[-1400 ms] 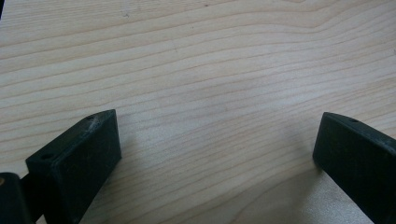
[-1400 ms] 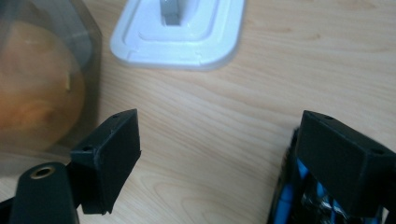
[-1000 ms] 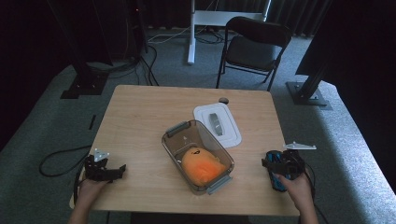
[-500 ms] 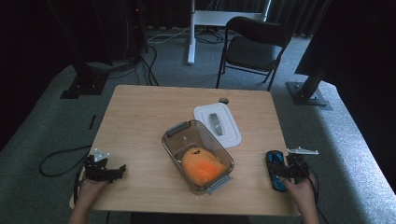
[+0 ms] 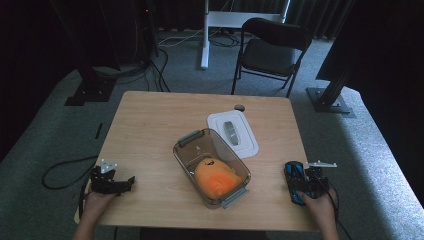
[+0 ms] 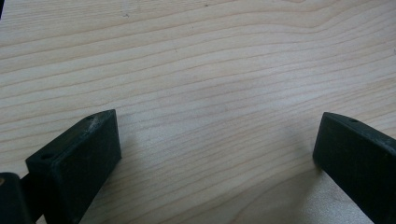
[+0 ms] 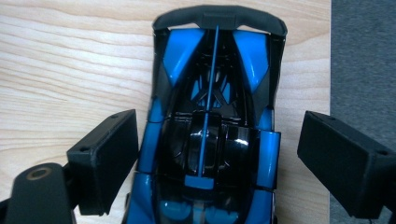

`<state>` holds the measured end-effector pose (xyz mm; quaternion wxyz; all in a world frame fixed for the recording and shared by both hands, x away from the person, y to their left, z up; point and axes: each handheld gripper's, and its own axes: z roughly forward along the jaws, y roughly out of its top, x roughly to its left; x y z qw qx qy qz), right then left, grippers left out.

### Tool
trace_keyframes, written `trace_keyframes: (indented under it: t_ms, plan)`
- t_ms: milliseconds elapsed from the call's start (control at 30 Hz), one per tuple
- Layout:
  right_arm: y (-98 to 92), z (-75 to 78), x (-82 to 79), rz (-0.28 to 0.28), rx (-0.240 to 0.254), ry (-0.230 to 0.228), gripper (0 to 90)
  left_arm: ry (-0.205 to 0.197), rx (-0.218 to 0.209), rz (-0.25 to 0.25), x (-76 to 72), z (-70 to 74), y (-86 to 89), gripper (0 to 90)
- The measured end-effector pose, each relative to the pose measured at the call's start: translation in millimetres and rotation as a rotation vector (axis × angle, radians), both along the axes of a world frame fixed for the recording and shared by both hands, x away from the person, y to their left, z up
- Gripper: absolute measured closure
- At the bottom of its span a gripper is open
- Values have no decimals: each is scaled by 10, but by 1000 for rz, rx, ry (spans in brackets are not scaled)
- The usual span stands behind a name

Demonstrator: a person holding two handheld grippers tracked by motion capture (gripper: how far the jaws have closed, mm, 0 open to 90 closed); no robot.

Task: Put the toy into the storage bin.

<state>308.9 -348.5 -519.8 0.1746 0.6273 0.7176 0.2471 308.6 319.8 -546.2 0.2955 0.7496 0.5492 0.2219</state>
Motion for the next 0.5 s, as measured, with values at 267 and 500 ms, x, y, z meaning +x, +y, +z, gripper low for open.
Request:
trace_keyframes:
  t_ms: [267, 500]
  plan:
    - [61, -86, 40, -3, -43, 15, 120, -1, 0, 0, 0, -1, 0, 13]
    - [103, -133, 71, -13, -51, 17, 129, 0, 0, 0, 0, 0, 0, 13]
